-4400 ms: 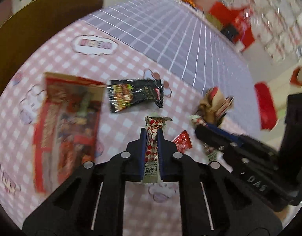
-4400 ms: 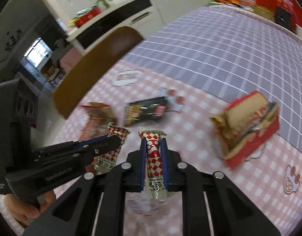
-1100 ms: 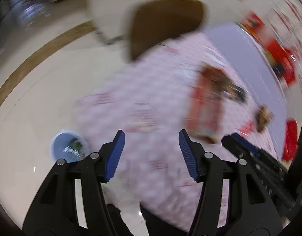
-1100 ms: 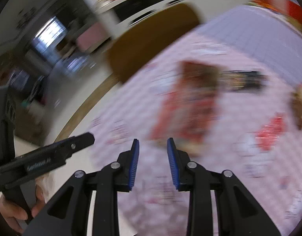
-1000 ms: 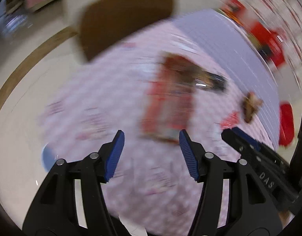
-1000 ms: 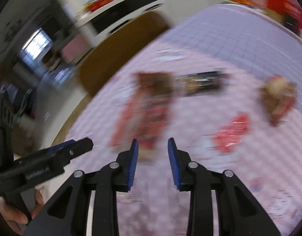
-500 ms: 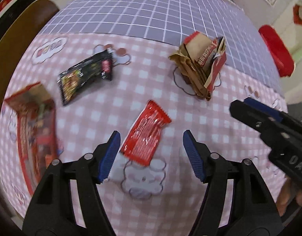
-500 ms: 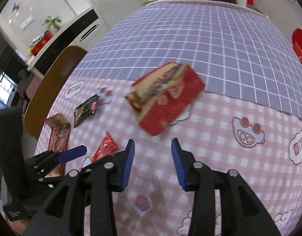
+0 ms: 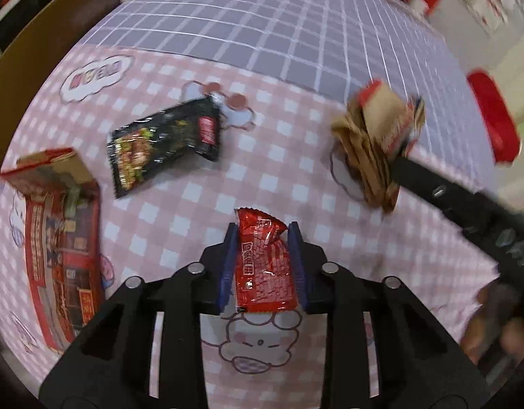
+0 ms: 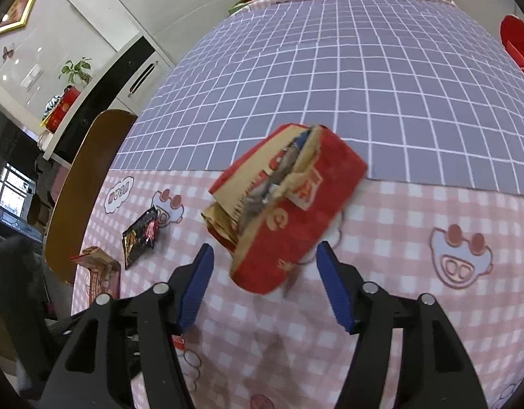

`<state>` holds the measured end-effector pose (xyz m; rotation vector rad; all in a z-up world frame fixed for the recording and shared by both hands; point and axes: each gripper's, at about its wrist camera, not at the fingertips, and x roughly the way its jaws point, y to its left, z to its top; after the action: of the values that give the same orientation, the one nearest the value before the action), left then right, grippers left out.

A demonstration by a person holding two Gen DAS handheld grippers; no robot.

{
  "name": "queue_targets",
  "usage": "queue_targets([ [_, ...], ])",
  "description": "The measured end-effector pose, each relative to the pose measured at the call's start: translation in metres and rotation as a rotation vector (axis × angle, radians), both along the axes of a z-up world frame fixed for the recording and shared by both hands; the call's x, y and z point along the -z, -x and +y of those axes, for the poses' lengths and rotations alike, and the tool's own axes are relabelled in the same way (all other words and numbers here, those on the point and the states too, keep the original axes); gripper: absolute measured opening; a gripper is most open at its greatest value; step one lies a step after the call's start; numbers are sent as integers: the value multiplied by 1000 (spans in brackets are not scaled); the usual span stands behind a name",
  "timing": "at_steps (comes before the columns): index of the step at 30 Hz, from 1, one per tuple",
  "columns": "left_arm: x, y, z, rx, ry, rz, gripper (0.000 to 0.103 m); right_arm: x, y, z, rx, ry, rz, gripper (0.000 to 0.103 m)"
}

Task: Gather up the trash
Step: 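Grasp the red snack packet with the left tool while the right grasps the paper bag, then carry the red packet and paper bag over the blue bin and open both tools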

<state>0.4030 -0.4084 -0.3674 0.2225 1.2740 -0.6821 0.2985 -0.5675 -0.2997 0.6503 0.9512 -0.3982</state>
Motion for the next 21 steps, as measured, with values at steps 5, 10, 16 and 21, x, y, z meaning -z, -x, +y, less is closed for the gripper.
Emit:
queue_targets([
  [5,-13,-15,18,-70,55,9,28,10,-10,0,5,5,39,61],
  [10,-22,-18,26,-115,102,21,27,22,-12,-7,3,-28,53,47],
  [16,-35,-11,46,-148,147,21,27,15,-11,-8,-16,-3,46,20],
  [21,-50,-4,69,-190,200,13,27,-1,-1,-7,-16,8,25,7],
])
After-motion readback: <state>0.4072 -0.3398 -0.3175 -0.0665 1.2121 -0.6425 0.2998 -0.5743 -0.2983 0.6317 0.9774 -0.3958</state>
